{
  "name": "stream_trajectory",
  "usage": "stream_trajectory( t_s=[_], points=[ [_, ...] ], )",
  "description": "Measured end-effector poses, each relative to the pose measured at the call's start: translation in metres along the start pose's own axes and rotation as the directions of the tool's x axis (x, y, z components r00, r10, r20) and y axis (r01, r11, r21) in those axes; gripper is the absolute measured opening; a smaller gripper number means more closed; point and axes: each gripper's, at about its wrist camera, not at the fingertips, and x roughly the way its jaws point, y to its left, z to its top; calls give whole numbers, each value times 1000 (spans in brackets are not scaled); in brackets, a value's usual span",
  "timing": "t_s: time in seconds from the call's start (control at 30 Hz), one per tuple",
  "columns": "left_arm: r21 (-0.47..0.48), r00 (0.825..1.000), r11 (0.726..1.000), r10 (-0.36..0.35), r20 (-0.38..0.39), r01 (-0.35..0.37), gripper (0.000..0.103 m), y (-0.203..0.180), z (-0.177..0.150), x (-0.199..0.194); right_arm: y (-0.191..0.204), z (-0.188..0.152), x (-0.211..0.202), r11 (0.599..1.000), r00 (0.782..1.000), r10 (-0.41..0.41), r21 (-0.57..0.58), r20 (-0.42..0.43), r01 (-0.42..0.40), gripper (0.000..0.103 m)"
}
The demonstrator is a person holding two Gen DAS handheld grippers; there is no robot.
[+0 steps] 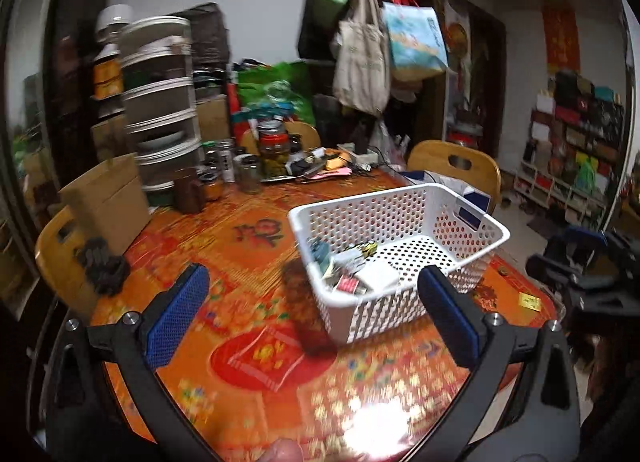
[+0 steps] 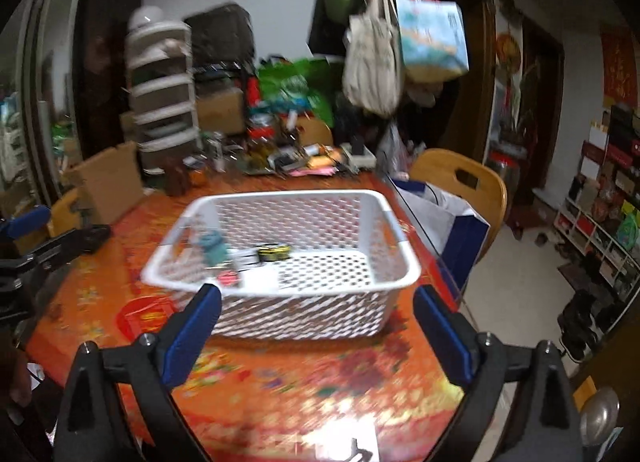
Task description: Organize rigid objects
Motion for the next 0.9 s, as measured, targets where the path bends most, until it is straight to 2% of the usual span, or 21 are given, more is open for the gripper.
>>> stream_trajectory(
  t_s=[0.17,0.27,0.37,0.53,0.67,0.9],
  points=[
    [-21,999,999,32,33,-32,103,15,-33,-61,25,-26,-59,999,998,38,4,53,-38,100],
    [-31,1000,1000,2,22,-2,103,11,-40,-74,27,-29,-74,1000,998,-21,-3,51,21,100],
    [-21,1000,1000,-17,-6,17,103,-2,-43,-68,22,-29,-71,1000,1000,-3,18,25,2,100],
    [3,997,1000,-17,-79,17,103,-16,-50,-34,15,-34,-50,1000,999,-8,8,-32,8,100],
    [-18,991,1000,-18,-133,15,103,-15,-56,-10,9,-37,-40,1000,999,-6,21,-53,7,100],
    [-42,993,999,0,-118,-5,103,-9,-53,-6,12,-38,-41,1000,999,4,2,-48,-4,100]
  ],
)
